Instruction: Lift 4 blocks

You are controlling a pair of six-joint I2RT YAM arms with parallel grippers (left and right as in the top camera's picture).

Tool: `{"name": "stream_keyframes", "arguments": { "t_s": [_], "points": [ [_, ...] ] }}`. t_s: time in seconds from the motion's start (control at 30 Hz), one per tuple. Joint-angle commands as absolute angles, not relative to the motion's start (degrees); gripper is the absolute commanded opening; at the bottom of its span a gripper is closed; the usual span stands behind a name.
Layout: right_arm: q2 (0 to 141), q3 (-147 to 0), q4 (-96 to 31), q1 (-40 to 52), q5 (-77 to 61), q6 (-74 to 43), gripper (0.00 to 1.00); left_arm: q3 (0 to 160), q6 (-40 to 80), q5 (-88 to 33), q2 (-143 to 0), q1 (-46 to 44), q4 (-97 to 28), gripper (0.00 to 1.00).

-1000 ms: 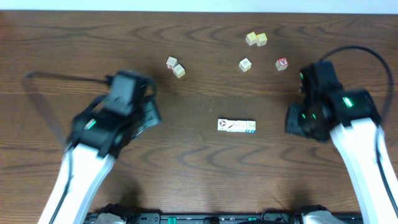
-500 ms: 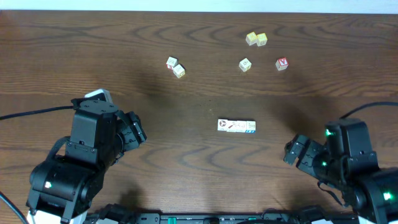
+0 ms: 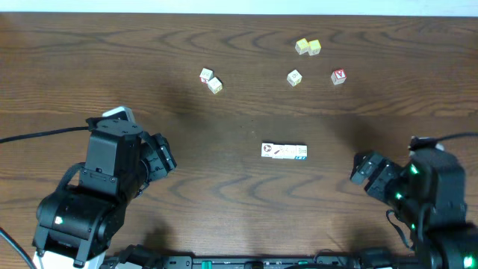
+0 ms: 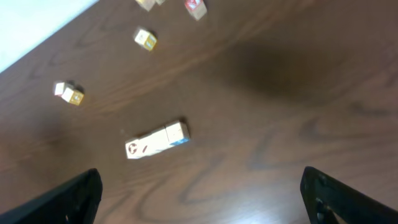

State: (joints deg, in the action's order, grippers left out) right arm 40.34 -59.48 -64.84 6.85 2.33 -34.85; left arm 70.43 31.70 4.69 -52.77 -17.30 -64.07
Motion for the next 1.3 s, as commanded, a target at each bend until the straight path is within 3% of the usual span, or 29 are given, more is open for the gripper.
{"name": "stream_keyframes", "arguments": {
  "t_s": [0.0,0.1,0.37,0.67,1.27],
  "points": [
    [30.3,-49.7,-53.7,1.6,-5.0,-19.4,0.99,71.0,31.8,5.2,-52.7,-17.1,-64.2,0.76],
    [20.4,-38.3,-41.4,-1.6,-8.5,-12.9,0.99,71.0,31.8,5.2,-52.7,-17.1,-64.2,0.76],
    [3.8,-15.4,-18.4,-1.9,-8.6,-11.0,0.99,71.0,31.8,5.2,-52.7,-17.1,-64.2,0.76],
    [0.3,-1.7,-3.2,-1.9,-8.4,-11.1,0.99,71.0,31.8,5.2,-52.7,-17.1,-64.2,0.76],
    [0.3,-0.3,-3.7,-1.7,-6.5,-10.6,0.99,71.0,31.8,5.2,-52.7,-17.1,-64.2,0.76]
  ]
}}
